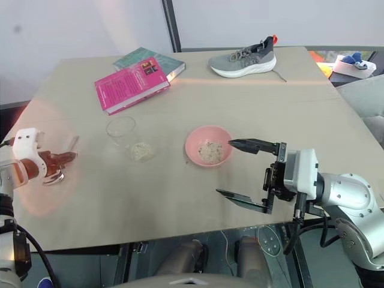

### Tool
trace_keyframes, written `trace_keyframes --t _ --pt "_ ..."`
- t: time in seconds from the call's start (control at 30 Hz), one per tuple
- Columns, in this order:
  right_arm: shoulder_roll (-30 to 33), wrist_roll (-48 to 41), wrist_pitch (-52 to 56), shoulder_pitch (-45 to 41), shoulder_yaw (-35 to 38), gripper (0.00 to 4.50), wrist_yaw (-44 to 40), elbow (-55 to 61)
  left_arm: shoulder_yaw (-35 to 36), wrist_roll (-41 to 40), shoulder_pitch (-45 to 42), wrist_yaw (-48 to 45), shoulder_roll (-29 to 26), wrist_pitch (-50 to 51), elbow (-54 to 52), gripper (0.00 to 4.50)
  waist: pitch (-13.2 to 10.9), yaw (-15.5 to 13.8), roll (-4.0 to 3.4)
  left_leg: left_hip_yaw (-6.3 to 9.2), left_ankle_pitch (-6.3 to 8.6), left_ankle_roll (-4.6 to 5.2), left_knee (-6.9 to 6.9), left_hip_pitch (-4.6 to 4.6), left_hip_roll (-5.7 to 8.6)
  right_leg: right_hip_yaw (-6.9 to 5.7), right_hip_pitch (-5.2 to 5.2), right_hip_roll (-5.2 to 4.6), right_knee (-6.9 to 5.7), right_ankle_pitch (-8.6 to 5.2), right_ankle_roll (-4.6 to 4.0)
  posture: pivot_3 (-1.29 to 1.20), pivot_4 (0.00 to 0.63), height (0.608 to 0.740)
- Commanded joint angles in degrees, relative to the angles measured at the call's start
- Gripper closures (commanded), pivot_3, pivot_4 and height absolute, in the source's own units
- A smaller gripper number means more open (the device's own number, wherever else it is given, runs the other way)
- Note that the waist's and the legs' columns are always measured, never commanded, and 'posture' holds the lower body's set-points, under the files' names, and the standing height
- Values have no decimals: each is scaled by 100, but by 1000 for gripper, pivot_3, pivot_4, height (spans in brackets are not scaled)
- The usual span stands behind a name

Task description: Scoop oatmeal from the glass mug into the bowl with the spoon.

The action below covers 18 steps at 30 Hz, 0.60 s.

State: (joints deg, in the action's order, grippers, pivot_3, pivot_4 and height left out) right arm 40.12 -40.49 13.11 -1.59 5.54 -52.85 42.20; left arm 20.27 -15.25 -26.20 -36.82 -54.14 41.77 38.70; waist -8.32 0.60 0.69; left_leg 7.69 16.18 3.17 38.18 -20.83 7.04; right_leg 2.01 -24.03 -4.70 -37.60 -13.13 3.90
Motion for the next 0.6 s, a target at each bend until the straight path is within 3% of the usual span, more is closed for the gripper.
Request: trace_keyframes --t 0.03,0.23,0.37,0.47,0.53,0.6 --pt "-24 24 -123 -102 62 0 9 88 9 -8 188 80 46 289 -55 4467 0 -8 -1 0 0 0 0 0 0 0 0 -1 1 0 0 0 150 740" --pt "-107 107 -77 -199 -42 0 68 -27 443 -222 356 387 206 278 -467 4467 0 -3 -2 0 1 -1 -1 0 0 1 0 0 0 0 0 0 150 740" --pt "-285 441 46 -436 -87 0 587 -144 1170 -563 226 750 515 -506 -966 4467 -3 -33 3 1 1 -2 0 -1 0 0 0 -1 1 0 0 0 150 740" --pt "-314 470 566 -911 -108 0 1122 -233 1586 -787 -182 1145 729 -1092 -1520 4467 -30 -91 56 7 0 -5 3 -6 -1 -4 -2 -2 -2 1 -1 0 150 740" --pt "-254 213 873 -1212 -94 0 1179 -243 1623 -838 -460 1270 746 -1305 -1674 4467 -42 -130 74 13 2 -11 9 -13 -2 -9 -5 -1 -1 2 -2 0 150 740" --pt "20 558 1631 -1802 -101 0 1780 -206 1493 -888 -1052 1112 674 -1816 -1725 4467 -43 -156 74 14 2 -9 14 -26 -1 -22 -12 -3 4 3 -4 0 150 740"
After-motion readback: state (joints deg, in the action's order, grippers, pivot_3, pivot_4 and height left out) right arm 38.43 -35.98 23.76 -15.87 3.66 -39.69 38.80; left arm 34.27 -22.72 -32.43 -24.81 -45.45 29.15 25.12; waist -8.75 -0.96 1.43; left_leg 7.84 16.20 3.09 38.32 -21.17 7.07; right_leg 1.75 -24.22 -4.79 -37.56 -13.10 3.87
